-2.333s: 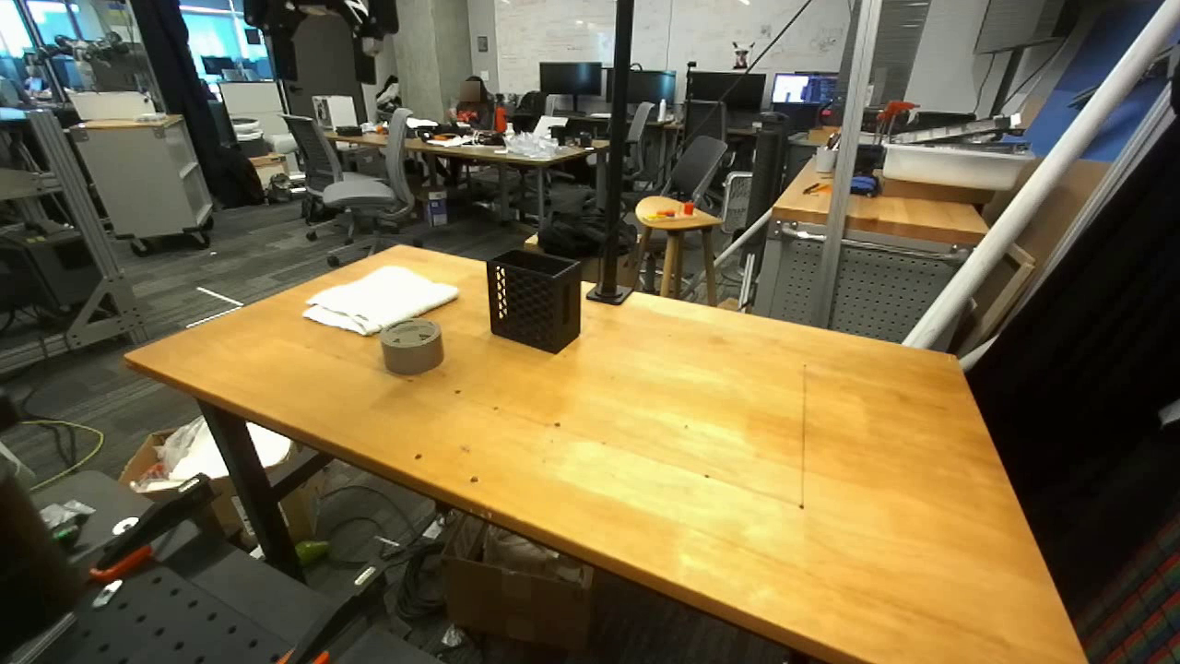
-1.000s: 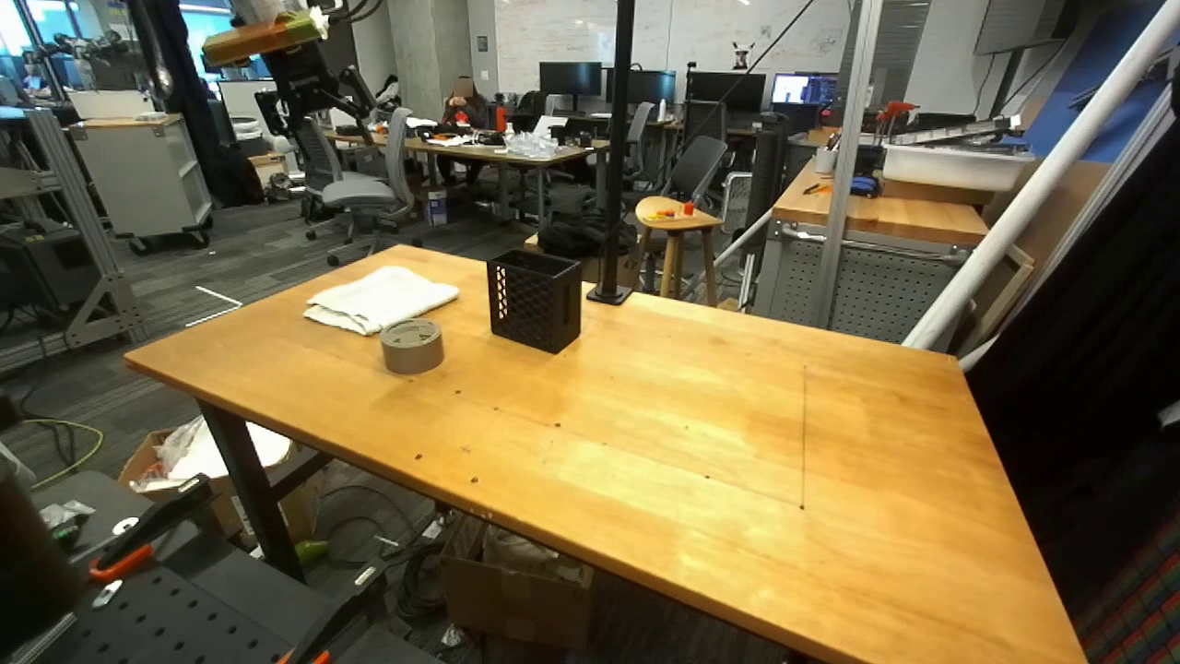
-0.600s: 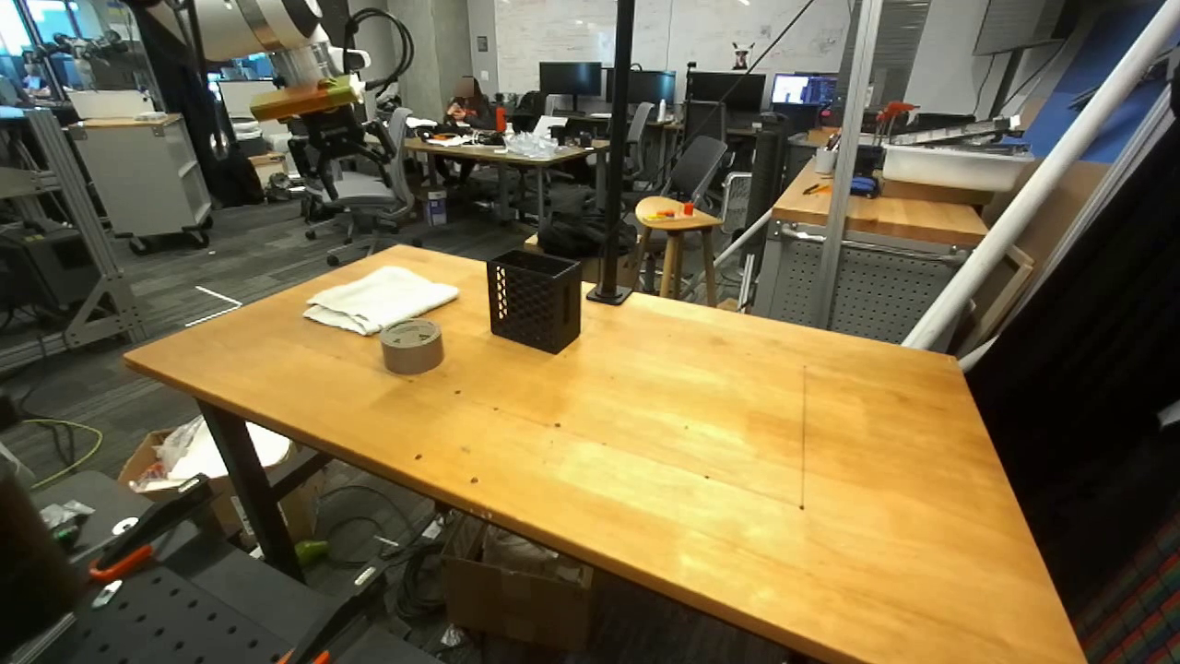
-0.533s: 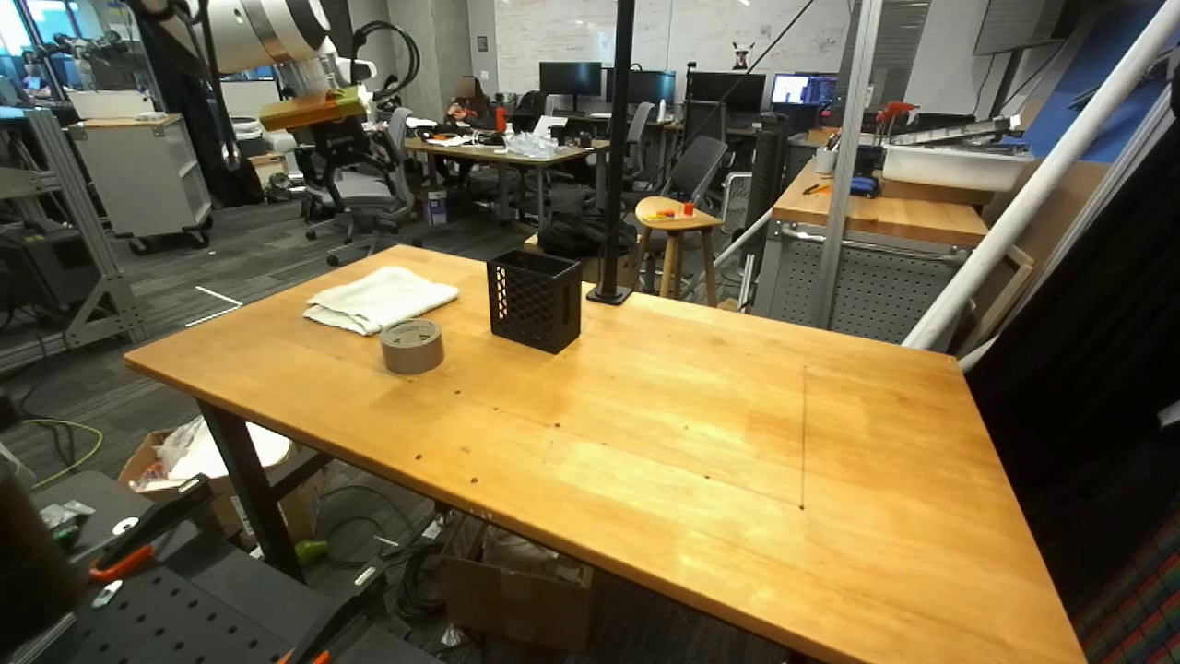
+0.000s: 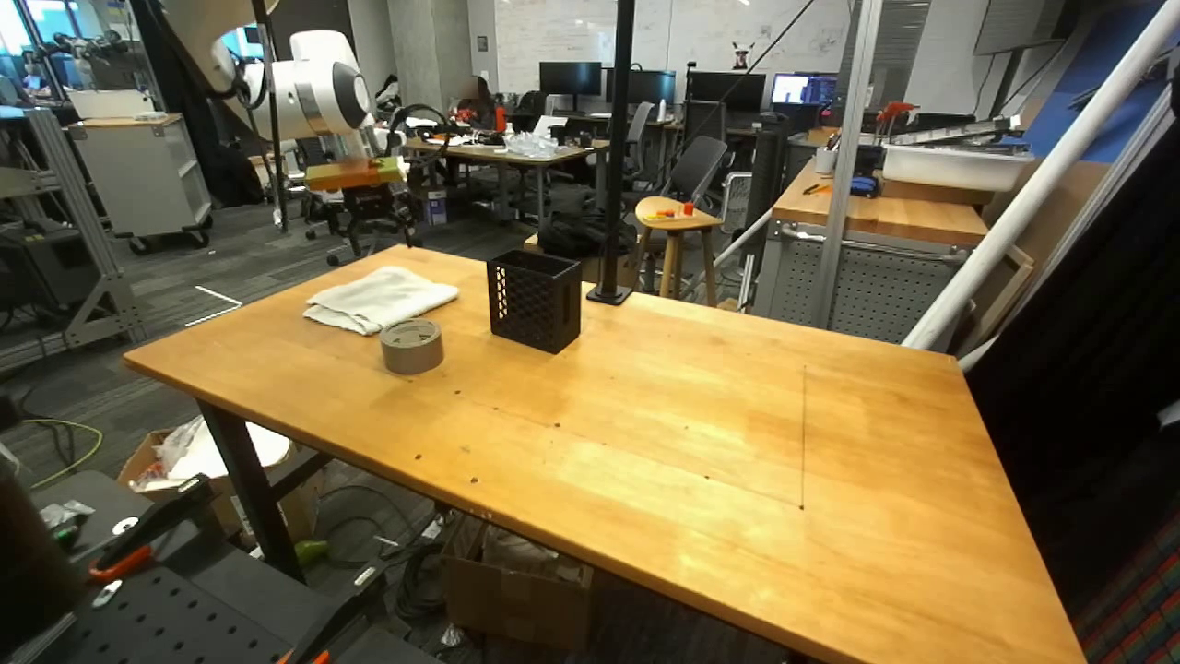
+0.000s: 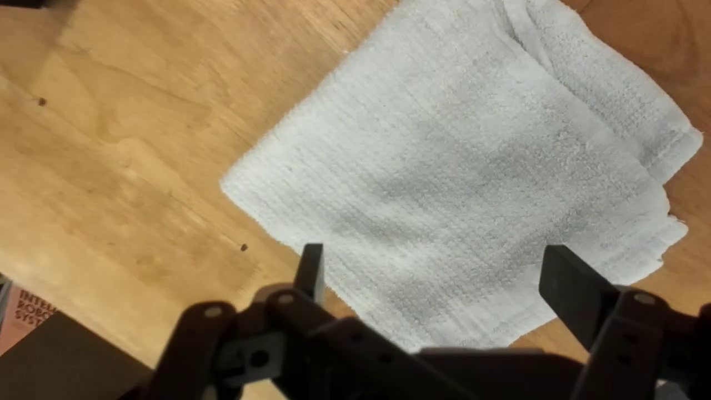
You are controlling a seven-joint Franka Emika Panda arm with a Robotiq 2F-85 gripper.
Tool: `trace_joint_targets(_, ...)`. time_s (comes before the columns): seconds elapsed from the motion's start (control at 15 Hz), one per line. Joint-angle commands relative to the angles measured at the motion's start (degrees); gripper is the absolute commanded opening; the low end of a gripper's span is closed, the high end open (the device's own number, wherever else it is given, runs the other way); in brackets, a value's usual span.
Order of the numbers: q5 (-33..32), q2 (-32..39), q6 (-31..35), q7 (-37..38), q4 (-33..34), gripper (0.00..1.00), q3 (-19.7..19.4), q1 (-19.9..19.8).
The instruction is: Put the towel inside the black box
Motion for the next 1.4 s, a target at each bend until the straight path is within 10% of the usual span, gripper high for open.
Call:
trace_joint_targets(0.0,4.6,8.0,1.4,-4.4,7.9,1.0,0.5,0.3)
trace_joint_targets(0.53,12.8,17.6,2.3,-8.2,13.3,1.0,2.5,-1.1)
trace_joint_targets(0.6,13.6,17.9,2.1,-8.6,13.7,0.79,2.8,-1.2)
trace_joint_targets(1.33,14.4,14.4,0.6,-8.4,12.2,0.03,3.8,-1.0)
